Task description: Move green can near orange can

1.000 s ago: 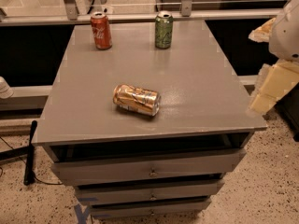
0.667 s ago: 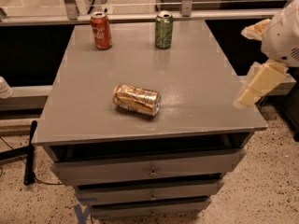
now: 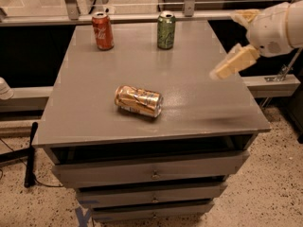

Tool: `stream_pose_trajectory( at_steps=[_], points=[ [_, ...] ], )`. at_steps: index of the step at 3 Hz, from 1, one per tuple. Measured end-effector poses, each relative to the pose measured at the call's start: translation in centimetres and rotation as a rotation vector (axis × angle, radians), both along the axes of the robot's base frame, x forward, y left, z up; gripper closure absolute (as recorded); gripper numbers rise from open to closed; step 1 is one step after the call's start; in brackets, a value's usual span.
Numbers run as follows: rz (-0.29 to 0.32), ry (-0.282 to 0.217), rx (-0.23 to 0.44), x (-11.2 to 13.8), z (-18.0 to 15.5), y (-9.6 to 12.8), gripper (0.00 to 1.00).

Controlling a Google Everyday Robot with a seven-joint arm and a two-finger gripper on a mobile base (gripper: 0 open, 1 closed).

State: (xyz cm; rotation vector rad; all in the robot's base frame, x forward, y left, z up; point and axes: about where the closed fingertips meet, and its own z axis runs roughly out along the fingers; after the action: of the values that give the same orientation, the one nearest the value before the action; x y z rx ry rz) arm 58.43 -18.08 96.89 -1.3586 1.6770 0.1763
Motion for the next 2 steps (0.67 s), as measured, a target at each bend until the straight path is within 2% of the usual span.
stream_pose_trajectory(
  at_steps=[1,2],
  points=[
    [0.006,-0.039,0.131,3.25,0.46,2.05,0.0],
    [0.004,-0.041,0.151,3.71,0.4,2.28,0.0]
  ],
)
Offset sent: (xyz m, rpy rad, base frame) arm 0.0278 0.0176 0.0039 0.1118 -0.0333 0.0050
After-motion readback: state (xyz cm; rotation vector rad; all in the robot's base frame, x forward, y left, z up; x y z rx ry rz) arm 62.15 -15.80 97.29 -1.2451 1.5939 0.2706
